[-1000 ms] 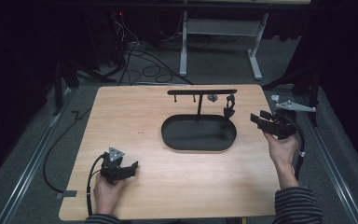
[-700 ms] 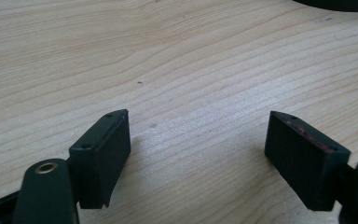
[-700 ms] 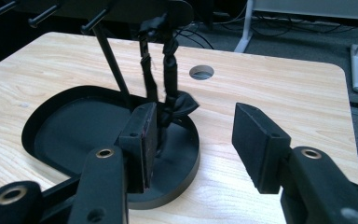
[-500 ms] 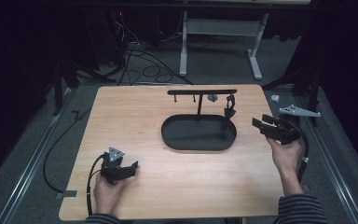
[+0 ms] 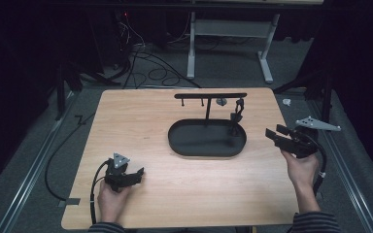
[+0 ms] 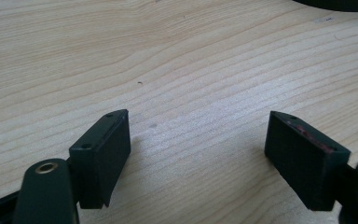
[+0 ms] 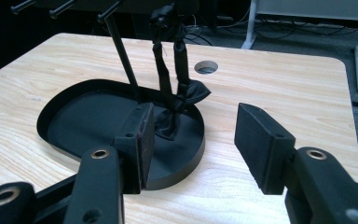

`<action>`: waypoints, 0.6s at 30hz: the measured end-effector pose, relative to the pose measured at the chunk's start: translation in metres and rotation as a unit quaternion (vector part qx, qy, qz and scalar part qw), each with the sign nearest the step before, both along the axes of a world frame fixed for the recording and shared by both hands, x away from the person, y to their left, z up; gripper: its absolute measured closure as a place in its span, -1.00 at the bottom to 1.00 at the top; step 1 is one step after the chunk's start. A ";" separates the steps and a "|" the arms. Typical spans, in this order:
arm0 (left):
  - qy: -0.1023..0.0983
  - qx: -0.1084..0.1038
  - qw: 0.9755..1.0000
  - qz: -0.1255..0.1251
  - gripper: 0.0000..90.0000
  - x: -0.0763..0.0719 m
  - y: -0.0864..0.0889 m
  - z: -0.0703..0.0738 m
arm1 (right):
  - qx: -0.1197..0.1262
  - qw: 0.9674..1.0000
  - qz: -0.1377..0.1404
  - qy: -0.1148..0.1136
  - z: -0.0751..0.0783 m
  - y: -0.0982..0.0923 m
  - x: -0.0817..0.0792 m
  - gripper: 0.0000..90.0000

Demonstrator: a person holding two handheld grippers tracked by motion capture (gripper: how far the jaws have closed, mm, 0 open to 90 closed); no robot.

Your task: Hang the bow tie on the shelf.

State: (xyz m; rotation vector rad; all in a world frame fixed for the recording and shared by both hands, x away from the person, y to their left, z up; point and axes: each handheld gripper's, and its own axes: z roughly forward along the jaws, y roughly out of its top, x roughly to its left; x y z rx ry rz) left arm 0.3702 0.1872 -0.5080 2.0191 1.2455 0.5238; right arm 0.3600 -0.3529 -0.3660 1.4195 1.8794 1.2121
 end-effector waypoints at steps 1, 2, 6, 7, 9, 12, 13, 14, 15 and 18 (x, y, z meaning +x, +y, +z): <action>0.000 0.000 1.000 0.000 -0.49 0.000 0.000 0.000 | 0.000 1.000 0.000 0.000 0.000 0.000 0.000 0.09; -0.001 0.000 1.000 0.000 -0.49 0.000 0.000 0.000 | 0.001 1.000 0.000 -0.001 -0.001 0.000 -0.001 0.09; 0.000 0.000 1.000 0.000 -0.49 0.000 0.000 0.000 | 0.001 1.000 0.000 -0.002 -0.003 -0.001 -0.007 0.08; 0.000 0.000 1.000 0.000 -0.49 0.000 0.000 0.000 | 0.001 1.000 0.001 -0.004 -0.004 -0.001 -0.008 0.07; 0.000 0.000 1.000 0.000 -0.49 0.000 0.000 0.000 | 0.003 1.000 0.001 -0.006 -0.005 -0.001 -0.010 0.06; -0.001 0.000 1.000 0.000 -0.49 0.000 0.000 0.000 | 0.007 1.000 0.001 -0.012 -0.007 -0.001 -0.015 0.03; -0.001 0.000 1.000 0.000 -0.49 0.000 0.000 0.000 | 0.007 1.000 0.001 -0.012 -0.007 -0.001 -0.015 0.03; -0.001 0.000 1.000 0.000 -0.49 0.000 0.000 0.000 | 0.007 1.000 0.003 -0.013 -0.008 -0.001 -0.016 0.03; 0.000 0.000 1.000 0.000 -0.49 0.000 0.000 0.000 | 0.008 1.000 0.002 -0.014 -0.008 -0.001 -0.017 0.02; -0.001 0.000 1.000 0.000 -0.49 0.000 0.000 0.000 | 0.005 1.000 0.004 -0.019 -0.012 0.000 -0.021 0.01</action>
